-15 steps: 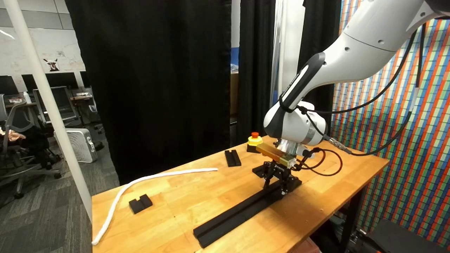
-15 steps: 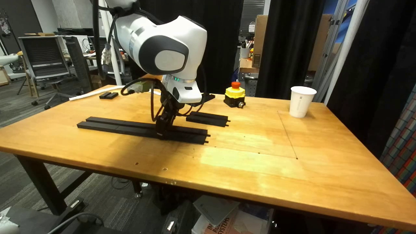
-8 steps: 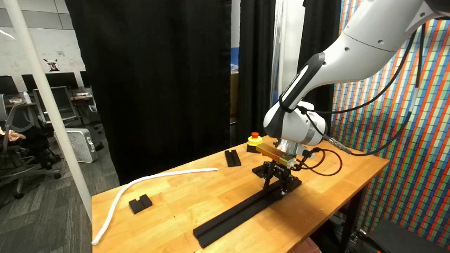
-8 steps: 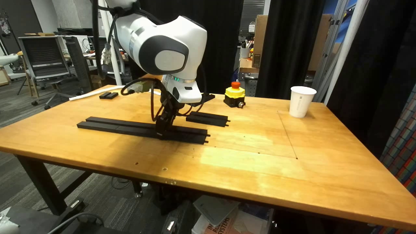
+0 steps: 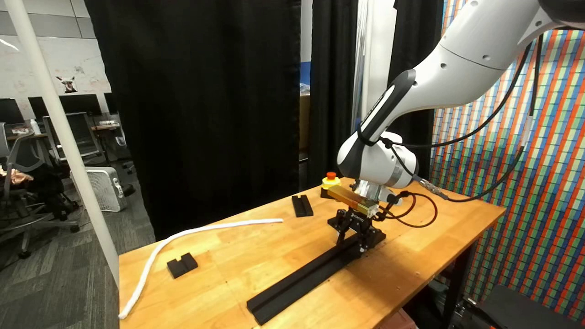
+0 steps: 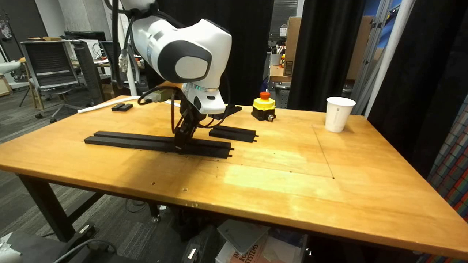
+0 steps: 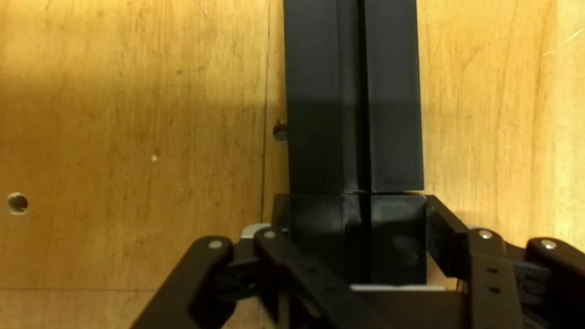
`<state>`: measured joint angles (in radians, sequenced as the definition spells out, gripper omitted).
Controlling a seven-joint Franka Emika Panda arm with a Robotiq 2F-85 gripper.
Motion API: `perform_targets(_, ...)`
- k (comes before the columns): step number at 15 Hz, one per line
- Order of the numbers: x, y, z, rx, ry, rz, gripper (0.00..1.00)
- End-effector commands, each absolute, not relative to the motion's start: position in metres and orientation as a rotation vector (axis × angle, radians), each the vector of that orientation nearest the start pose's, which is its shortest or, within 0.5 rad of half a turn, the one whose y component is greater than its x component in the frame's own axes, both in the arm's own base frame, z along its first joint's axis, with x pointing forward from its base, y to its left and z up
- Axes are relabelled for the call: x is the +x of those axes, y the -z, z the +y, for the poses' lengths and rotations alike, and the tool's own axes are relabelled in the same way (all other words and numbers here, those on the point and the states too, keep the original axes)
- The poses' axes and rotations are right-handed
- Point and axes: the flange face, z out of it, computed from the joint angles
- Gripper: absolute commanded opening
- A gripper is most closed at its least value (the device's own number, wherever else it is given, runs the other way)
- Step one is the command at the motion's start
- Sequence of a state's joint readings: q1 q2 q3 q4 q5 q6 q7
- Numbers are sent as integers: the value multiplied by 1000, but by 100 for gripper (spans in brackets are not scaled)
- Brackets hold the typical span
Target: Connect the back pads
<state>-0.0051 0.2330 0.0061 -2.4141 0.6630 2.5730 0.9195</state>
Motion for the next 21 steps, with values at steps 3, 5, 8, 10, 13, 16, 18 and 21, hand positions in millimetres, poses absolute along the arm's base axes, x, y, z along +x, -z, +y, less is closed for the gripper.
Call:
perform_targets(3,499,-196,-2,-2061,-313,1923,93)
perform_targets(5,500,-195,-2,-2046,-312,1913,98)
perform_targets(8,502,-193,-4,-2039,-312,1893,100)
perform_targets(10,499,-199,-4,-2065,-310,1870,100)
perform_targets(13,490,-228,1,-2153,-283,1828,100)
perform_targets(16,470,-270,11,-2358,-243,1652,100)
perform_targets(18,451,-297,12,-2484,-272,1515,100)
perform_targets(21,416,-333,8,-2619,-349,1309,100)
